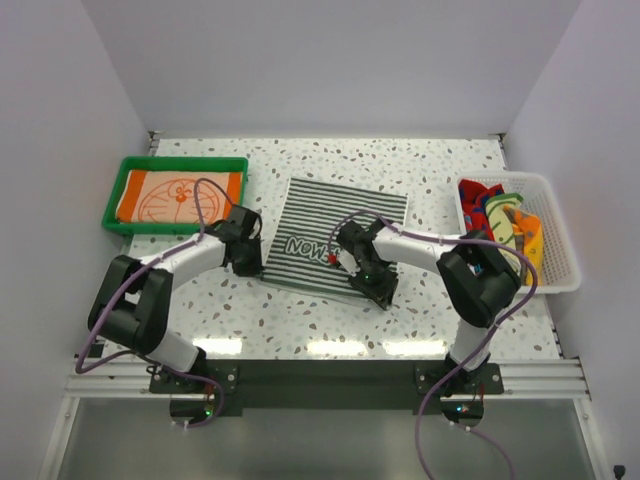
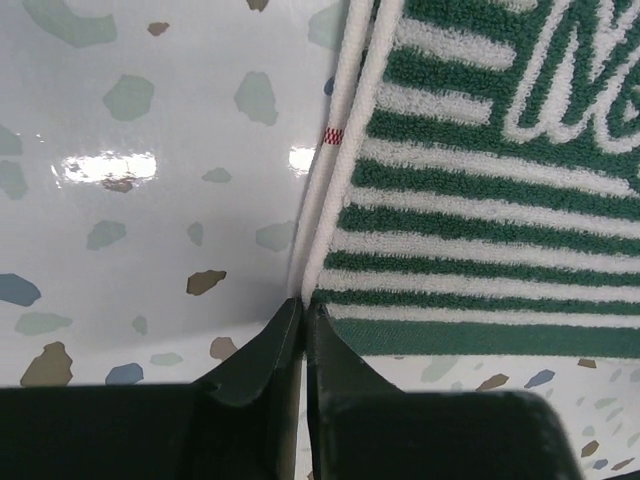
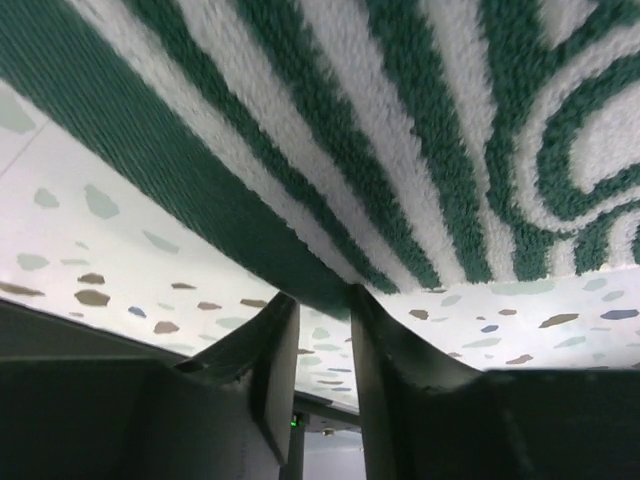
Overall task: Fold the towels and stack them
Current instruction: Fold the towel
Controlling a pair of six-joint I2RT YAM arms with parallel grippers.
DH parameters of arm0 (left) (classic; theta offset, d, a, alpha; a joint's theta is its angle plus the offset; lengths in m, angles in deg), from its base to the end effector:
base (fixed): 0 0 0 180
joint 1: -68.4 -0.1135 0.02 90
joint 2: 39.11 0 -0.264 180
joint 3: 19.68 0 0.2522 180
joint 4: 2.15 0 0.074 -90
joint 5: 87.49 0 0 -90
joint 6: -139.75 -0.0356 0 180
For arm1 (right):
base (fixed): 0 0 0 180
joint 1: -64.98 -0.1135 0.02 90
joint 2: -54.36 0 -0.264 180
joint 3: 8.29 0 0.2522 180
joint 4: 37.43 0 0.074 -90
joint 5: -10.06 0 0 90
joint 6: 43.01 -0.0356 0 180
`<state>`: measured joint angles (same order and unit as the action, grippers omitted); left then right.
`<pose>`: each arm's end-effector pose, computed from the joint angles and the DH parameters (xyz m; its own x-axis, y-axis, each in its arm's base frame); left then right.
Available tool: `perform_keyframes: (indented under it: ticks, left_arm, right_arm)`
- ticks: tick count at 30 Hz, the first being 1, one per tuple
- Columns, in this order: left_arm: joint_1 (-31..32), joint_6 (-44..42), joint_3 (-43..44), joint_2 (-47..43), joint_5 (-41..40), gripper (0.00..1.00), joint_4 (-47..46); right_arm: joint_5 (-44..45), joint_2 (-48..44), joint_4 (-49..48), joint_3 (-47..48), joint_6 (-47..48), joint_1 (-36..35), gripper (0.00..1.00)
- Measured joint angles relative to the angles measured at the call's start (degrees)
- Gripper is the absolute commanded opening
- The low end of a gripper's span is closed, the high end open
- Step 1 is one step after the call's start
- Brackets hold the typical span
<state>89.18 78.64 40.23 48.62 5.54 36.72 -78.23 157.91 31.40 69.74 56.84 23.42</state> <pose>0.2573 -0.0997 0.1590 -0.9324 -0.1622 -0.3230 -0.0875 0.9684 -0.2337 0.2260 0.1990 0.1522 -0.6214 -0.7794 0.0798 -0.7826 0.6223 -0.0163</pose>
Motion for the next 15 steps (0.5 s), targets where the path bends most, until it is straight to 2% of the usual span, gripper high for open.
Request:
perform_keyframes:
  ticks: [3, 6, 7, 10, 13, 15]
  left_arm:
    - [-0.11, -0.04, 0.02, -0.35, -1.42, 0.23, 0.42]
    - [-0.17, -0.39, 0.02, -1.22, -3.30, 0.37, 1.79]
    - [-0.20, -0.48, 0.02, -1.68, -3.72, 0.45, 2.32]
    - [-0.20, -1.33, 0.37, -4.17, -5.46, 0.70, 4.59]
    - [-0.26, -1.68, 1.68, -6.91, -7.08, 0.83, 6.78]
    - [-0.28, -2.10, 2.91, -8.90, -7.89, 0.85, 7.96]
  right_arm:
    - [-1.44, -0.09, 2.12, 0.37, -0.17, -0.07, 0.40]
    - [-2.95, -1.20, 4.50, 1.62, -0.66, -0.22, 0.50]
    - [-3.43, -2.29, 4.96, 1.99, -0.92, -0.33, 0.52]
    - [-4.13, -7.32, 5.57, 2.64, -2.32, -0.46, 0.55]
    - [-3.76, -13.03, 5.16, 2.99, -5.70, -0.04, 0.55]
    - [-3.74, -15.74, 4.04, 2.56, -8.83, 1.29, 0.54]
